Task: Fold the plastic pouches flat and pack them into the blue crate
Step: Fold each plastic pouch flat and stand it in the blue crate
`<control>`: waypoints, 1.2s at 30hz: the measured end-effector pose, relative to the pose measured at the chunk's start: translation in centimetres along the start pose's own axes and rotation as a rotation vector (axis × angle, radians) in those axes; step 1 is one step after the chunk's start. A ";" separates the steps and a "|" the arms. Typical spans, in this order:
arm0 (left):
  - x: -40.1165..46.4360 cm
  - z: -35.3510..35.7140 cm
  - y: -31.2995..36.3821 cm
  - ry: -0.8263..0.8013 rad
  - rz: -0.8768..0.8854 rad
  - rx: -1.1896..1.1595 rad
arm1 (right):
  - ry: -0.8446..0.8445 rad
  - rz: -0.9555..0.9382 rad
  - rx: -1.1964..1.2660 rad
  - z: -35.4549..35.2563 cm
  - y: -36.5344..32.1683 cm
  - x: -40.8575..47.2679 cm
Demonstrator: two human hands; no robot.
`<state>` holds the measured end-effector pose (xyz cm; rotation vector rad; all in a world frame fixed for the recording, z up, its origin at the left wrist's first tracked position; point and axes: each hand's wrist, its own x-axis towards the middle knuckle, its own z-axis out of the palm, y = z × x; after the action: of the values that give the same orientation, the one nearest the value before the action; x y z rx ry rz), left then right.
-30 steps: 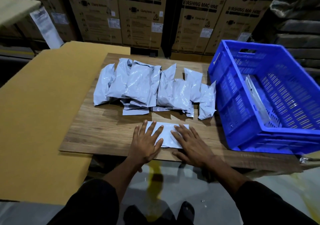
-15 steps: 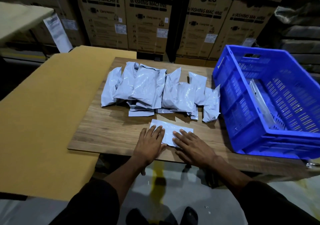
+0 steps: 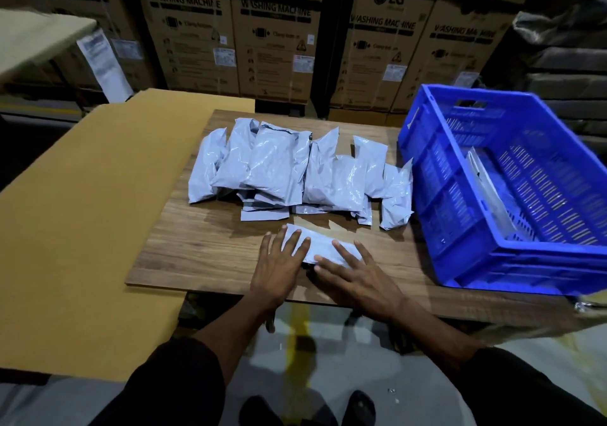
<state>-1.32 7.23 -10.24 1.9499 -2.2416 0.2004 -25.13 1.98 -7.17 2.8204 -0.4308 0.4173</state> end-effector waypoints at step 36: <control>1.5 0.4 3.8 0.096 -0.060 -0.495 | -0.151 0.680 0.462 2.5 -3.1 3.2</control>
<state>-5.31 6.20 -10.33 1.6943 -1.9317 -0.2428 -20.57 3.34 -9.09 3.0728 -1.5166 0.4755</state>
